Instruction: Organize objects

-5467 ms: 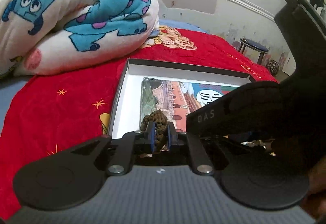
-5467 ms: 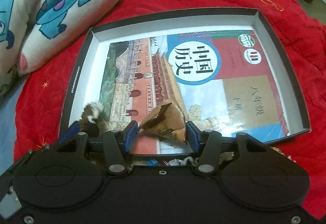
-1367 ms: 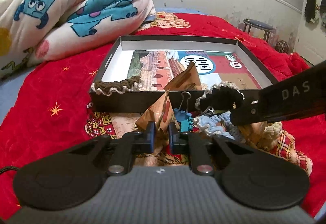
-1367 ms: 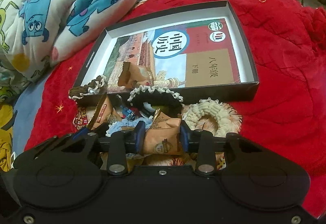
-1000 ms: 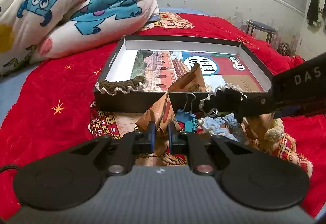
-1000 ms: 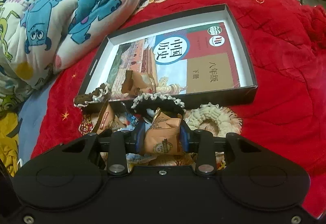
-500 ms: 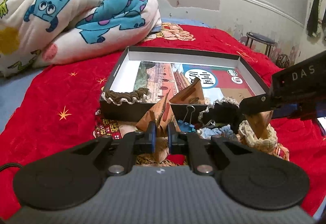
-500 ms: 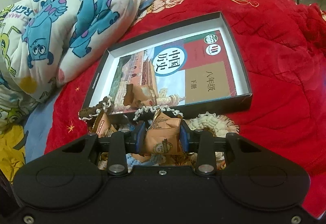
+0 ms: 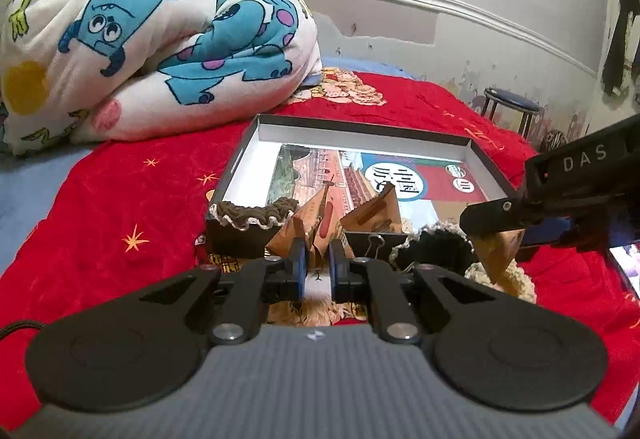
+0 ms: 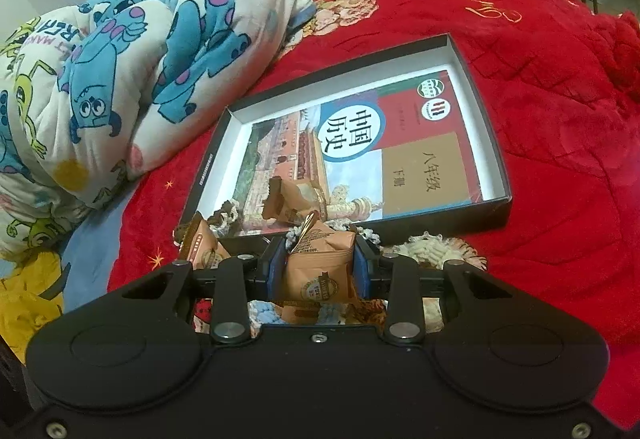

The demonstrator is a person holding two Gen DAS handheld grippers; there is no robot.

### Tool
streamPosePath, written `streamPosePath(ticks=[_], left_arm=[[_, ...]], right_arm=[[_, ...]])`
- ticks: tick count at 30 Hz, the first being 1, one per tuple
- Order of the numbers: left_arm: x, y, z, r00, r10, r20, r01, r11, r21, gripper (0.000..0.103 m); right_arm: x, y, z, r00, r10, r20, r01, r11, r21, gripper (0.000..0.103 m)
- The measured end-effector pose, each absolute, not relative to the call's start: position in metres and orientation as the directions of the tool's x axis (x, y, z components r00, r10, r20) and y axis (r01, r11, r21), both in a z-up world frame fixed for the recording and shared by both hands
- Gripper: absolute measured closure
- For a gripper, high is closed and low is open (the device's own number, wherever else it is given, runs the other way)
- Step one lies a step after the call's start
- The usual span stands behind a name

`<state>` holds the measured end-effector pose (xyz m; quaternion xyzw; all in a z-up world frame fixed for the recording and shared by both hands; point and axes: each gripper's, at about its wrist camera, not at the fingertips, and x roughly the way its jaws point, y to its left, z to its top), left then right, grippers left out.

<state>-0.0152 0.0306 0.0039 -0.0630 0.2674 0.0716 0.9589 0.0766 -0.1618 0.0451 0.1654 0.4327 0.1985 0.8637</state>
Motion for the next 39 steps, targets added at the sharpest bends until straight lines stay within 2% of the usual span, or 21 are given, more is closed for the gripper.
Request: streamPosePath(ticks=[3,5,8,12,14,18,20,23,26,31,36,39], left_arm=[[-0.017,0.033,0.007,0.862,0.075,-0.502,-0.154,0.981,-0.117,0.089],[-0.020,0.033,0.010,0.877,0.060,-0.476,-0.140,0.981,-0.135,0.097],[-0.022,0.032,0.015,0.898,0.040,-0.438,-0.115,0.982,-0.147,0.098],[-0.017,0.029,0.010,0.883,0.041,-0.469,-0.114,0.985,-0.129,0.098],[-0.015,0.029,0.006,0.862,0.049,-0.504,-0.126,0.985,-0.121,0.095],[-0.010,0.030,-0.003,0.823,0.100,-0.559,-0.169,0.983,-0.074,0.080],[-0.010,0.031,-0.006,0.812,0.102,-0.575,-0.170,0.983,-0.067,0.069],[-0.009,0.031,-0.013,0.800,0.108,-0.590,-0.170,0.984,-0.051,0.062],[-0.007,0.031,-0.017,0.793,0.118,-0.598,-0.178,0.983,-0.042,0.057],[-0.004,0.031,-0.021,0.780,0.127,-0.613,-0.184,0.983,-0.031,0.056],[-0.019,0.028,-0.013,0.798,0.057,-0.600,-0.117,0.991,-0.062,0.048],[-0.033,0.016,-0.009,0.827,0.034,-0.561,-0.060,0.998,-0.029,0.042]], right_arm=[[0.078,-0.162,0.046,0.549,0.493,-0.675,-0.195,0.861,0.469,0.069],[0.079,-0.162,0.048,0.555,0.493,-0.670,-0.195,0.860,0.471,0.069],[0.080,-0.164,0.051,0.567,0.497,-0.657,-0.191,0.855,0.482,0.069],[0.082,-0.163,0.049,0.563,0.497,-0.660,-0.185,0.855,0.485,0.069],[0.082,-0.162,0.047,0.555,0.496,-0.667,-0.188,0.857,0.481,0.069],[0.082,-0.165,0.046,0.554,0.496,-0.668,-0.181,0.855,0.485,0.069],[0.082,-0.167,0.045,0.554,0.495,-0.669,-0.171,0.855,0.490,0.069],[0.081,-0.171,0.042,0.548,0.488,-0.679,-0.159,0.858,0.488,0.069],[0.080,-0.174,0.040,0.544,0.485,-0.685,-0.153,0.860,0.487,0.069],[0.081,-0.177,0.041,0.550,0.487,-0.678,-0.145,0.855,0.498,0.069],[0.080,-0.178,0.041,0.552,0.483,-0.680,-0.144,0.858,0.492,0.069],[0.082,-0.182,0.041,0.553,0.482,-0.680,-0.130,0.856,0.501,0.069]])
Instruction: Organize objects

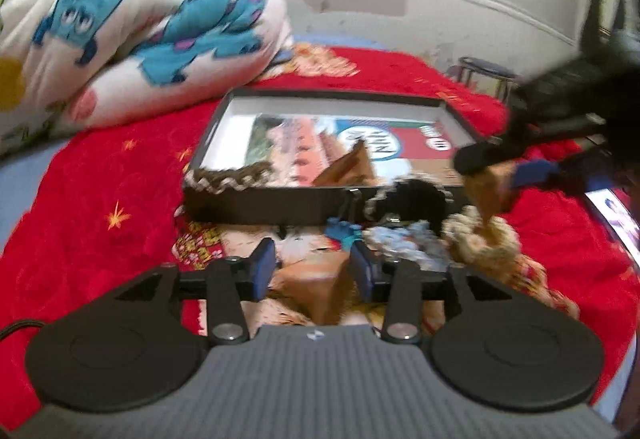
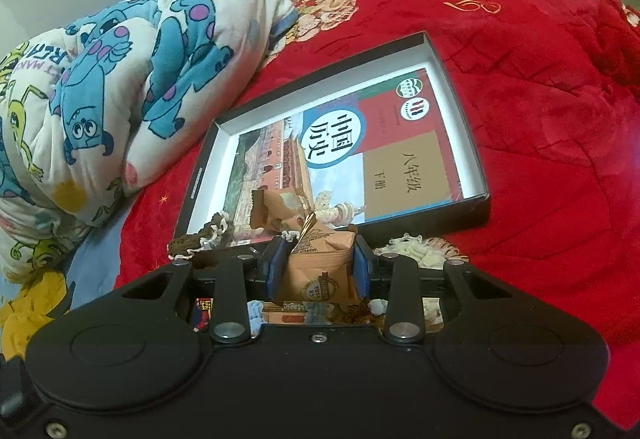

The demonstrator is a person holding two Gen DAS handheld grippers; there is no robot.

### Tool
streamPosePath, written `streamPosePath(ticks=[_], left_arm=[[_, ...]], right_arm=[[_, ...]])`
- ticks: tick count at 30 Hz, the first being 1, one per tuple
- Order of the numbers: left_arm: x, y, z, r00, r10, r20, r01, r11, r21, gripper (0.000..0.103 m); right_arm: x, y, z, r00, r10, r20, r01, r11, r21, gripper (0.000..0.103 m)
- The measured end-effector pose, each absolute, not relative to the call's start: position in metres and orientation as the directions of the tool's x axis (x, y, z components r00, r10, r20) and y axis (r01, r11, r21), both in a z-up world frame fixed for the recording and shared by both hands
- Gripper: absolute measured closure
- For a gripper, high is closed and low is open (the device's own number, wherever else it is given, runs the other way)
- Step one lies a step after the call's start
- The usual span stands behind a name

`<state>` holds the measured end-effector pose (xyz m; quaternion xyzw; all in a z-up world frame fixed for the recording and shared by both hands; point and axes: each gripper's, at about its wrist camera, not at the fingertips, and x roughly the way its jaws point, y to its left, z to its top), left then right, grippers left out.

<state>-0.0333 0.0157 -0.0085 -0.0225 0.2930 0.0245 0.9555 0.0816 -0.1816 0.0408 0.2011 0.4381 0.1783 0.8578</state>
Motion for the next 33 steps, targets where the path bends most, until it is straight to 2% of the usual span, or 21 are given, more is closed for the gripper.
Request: streamPosePath(ticks=[3,7,10,11,13,14,17,33], left_arm=[[-0.036,0.002,-0.012,0.829,0.008,-0.559,0.003,1.000,0.018,0.040],[-0.026,-0.001,-0.023,0.805,0.127,-0.579,-0.073,0.991,0.115,0.040],[-0.013,0.004,-0.031,0.777,0.147,-0.612,-0.101,0.989,0.109,0.040],[-0.011,0.005,-0.033,0.768,0.148,-0.624,-0.101,0.989,0.111,0.042],[-0.006,0.004,-0.038,0.746,0.171,-0.644,-0.105,0.985,0.140,0.058],[-0.006,0.004,-0.039,0.741,0.172,-0.649,-0.102,0.984,0.145,0.060],[-0.007,0.004,-0.039,0.743,0.169,-0.648,-0.097,0.985,0.146,0.064],[-0.012,0.012,-0.018,0.801,0.154,-0.579,-0.136,0.988,0.074,0.064]], right_arm=[[0.083,-0.185,0.042,0.560,0.477,-0.678,-0.117,0.855,0.505,0.069],[0.083,-0.189,0.043,0.566,0.477,-0.672,-0.109,0.852,0.512,0.069],[0.082,-0.191,0.043,0.567,0.480,-0.669,-0.106,0.849,0.518,0.069],[0.083,-0.191,0.043,0.567,0.480,-0.669,-0.104,0.848,0.520,0.069],[0.084,-0.191,0.042,0.568,0.478,-0.671,-0.098,0.848,0.521,0.069],[0.084,-0.191,0.042,0.568,0.476,-0.671,-0.097,0.849,0.520,0.069],[0.082,-0.191,0.042,0.567,0.480,-0.670,-0.105,0.848,0.519,0.069],[0.087,-0.191,0.040,0.571,0.467,-0.675,-0.087,0.852,0.516,0.069]])
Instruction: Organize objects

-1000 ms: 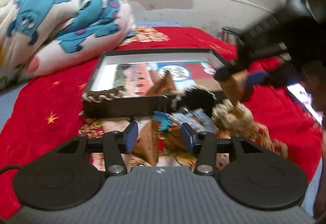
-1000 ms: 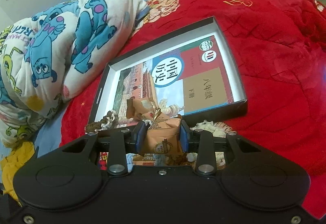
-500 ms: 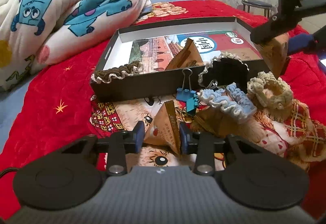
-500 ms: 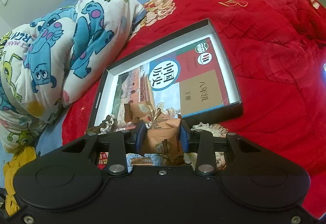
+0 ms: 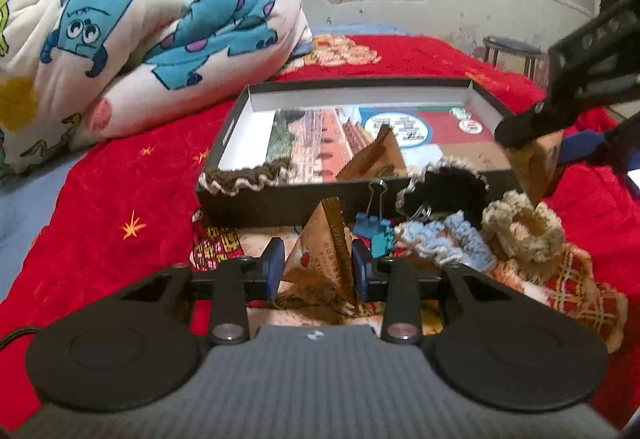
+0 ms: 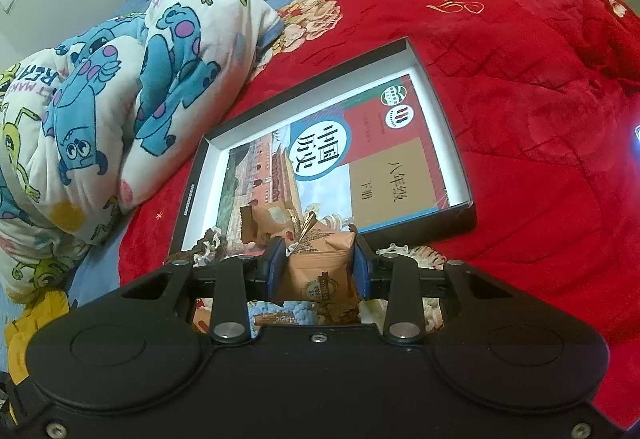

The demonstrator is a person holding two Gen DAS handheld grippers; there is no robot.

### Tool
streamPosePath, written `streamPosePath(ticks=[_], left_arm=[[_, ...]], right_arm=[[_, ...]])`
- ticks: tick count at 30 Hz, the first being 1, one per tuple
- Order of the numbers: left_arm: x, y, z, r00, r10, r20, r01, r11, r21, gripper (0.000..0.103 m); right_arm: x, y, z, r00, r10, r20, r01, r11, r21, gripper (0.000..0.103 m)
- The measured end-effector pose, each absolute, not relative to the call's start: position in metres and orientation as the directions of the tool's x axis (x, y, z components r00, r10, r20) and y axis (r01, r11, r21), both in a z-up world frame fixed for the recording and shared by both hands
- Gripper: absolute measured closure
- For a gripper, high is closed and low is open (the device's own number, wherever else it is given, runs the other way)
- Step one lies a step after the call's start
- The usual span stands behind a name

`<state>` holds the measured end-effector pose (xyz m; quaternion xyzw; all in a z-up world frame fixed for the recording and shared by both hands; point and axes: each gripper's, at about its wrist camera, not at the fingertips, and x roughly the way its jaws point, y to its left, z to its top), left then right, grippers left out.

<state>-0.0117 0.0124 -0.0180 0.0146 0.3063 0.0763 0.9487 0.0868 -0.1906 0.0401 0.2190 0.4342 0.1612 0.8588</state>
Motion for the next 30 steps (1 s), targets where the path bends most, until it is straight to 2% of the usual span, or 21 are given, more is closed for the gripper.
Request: streamPosePath(ticks=[19,30], left_arm=[[-0.019,0.014,0.006,0.897,0.017,-0.442,-0.046,0.997,-0.057,0.064],[-0.008,-0.012,0.027,0.940,-0.081,-0.332,0.064,0.996,-0.062,0.064]], right_arm=[[0.089,-0.197,0.039,0.578,0.452,-0.679,-0.051,0.851,0.523,0.069],[0.095,-0.214,0.051,0.639,0.442,-0.630,-0.012,0.825,0.566,0.069]])
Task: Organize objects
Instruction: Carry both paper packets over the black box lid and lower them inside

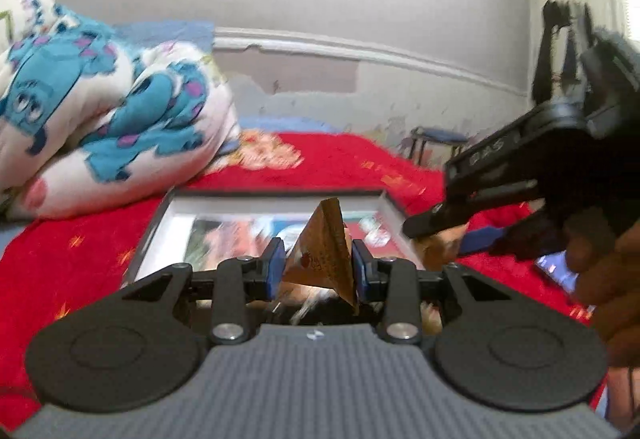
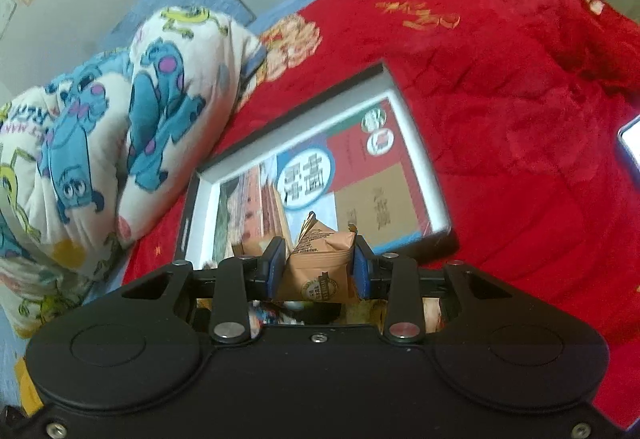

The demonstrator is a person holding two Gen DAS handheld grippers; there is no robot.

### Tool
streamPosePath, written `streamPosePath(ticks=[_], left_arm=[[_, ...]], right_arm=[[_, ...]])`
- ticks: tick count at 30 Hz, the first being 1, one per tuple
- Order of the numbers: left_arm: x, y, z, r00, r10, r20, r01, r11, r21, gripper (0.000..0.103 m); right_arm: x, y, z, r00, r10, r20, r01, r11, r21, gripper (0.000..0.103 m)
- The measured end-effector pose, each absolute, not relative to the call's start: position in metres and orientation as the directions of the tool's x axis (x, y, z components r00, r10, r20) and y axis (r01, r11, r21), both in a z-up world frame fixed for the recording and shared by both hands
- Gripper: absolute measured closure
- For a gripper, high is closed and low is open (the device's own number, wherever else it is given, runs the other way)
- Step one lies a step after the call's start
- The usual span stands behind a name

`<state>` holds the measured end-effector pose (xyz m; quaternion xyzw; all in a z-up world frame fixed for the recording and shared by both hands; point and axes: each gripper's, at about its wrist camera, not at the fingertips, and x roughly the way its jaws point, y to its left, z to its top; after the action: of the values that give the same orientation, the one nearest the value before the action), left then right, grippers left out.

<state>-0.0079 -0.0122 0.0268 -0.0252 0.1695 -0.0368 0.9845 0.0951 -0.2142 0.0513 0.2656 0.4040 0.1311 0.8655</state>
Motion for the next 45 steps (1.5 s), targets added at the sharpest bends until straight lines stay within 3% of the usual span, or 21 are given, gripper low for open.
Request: streamPosePath(ticks=[10,25,45], left_arm=[[0.035,-0.042,0.025,0.950,-0.110,-0.293,0.095,0.993,-0.066,0.064],[0.076,-0.040,-0.021,0.888,-0.076,-0.454,0.072,0.997,-0.027,0.063],[0.088,-0.022,-0.029,0.846,0.003,-0.533,-0.011,1.000,-0.013,0.063]], right_arm=[[0.111,-0.233,0.049,0.685,0.393,-0.613,0.055,0.812,0.581,0.069],[0.144,-0.207,0.023,0.670,0.307,-0.675,0.054,0.888,0.457,0.069],[0.144,-0.187,0.001,0.616,0.301,-0.728,-0.021,0.930,0.367,0.069]])
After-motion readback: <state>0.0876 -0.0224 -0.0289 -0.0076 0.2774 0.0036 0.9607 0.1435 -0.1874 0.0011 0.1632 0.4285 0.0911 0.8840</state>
